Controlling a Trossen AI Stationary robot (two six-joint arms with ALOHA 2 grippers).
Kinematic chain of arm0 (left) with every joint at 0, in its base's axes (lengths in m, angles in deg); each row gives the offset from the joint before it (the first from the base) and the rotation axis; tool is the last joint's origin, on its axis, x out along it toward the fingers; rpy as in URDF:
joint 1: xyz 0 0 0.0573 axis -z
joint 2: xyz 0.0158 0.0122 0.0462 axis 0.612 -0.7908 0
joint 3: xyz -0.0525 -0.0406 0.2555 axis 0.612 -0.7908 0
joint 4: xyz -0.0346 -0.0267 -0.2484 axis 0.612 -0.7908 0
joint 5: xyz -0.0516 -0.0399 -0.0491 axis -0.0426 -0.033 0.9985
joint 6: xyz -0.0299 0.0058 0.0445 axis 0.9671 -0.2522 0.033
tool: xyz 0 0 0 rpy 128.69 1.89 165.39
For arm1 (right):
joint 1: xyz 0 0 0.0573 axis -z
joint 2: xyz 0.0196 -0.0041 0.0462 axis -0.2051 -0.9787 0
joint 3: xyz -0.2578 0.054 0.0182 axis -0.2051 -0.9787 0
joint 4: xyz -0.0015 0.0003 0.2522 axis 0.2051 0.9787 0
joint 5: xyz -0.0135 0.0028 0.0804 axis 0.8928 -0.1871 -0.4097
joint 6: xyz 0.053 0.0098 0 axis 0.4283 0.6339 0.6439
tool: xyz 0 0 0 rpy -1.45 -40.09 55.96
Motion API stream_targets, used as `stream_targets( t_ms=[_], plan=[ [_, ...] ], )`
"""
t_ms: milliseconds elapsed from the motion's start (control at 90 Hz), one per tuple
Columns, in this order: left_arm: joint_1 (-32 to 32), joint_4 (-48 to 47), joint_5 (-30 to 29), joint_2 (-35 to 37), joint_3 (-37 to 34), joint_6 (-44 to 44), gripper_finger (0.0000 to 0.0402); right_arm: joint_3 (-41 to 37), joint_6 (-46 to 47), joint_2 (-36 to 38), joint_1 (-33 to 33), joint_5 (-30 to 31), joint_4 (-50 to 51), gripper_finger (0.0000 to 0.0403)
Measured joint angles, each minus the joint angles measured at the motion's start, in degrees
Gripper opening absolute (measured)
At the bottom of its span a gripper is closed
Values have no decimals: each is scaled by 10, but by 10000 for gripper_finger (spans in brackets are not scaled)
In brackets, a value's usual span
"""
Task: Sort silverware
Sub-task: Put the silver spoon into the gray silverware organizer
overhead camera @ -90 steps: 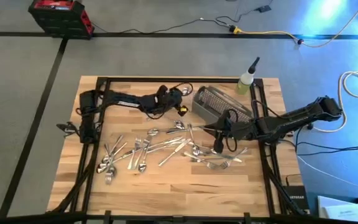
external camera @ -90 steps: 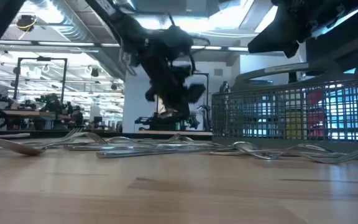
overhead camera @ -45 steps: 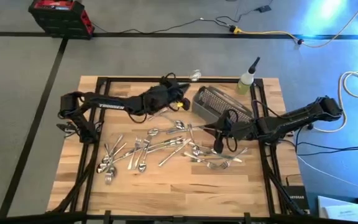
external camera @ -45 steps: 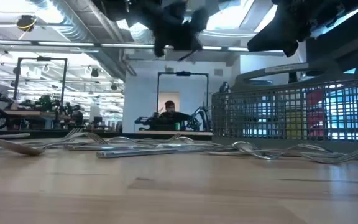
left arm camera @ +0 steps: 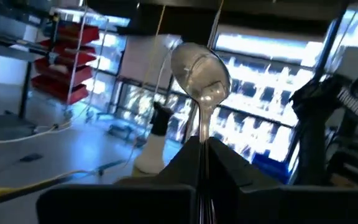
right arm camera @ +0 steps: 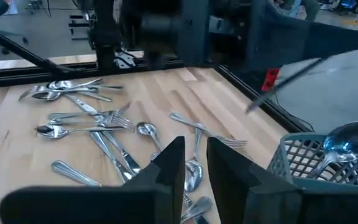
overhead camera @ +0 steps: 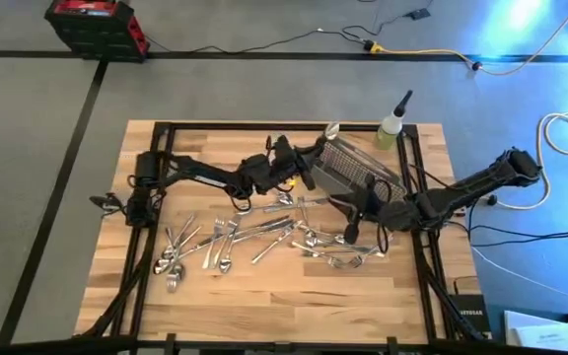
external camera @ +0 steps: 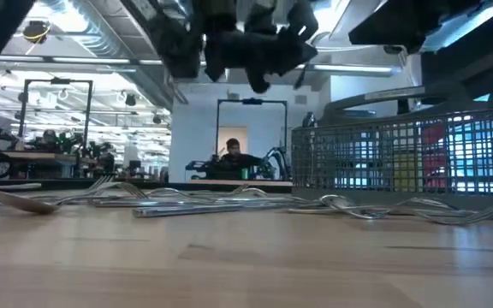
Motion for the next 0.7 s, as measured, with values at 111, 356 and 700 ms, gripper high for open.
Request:
stream_targets(
  t_ms=[111, 356, 700],
  plan=[
    [-6, 56, 10, -38, 4, 32, 0, 0, 0, 0, 1, 3, 0, 51],
    [-11, 63, 16, -61, 16, 65, 0, 0, -23, -35, 32, 26, -17, 51],
    [-11, 87, 40, -59, 17, 49, 0, 0, -170, -112, 136, -33, -149, 51]
  ],
)
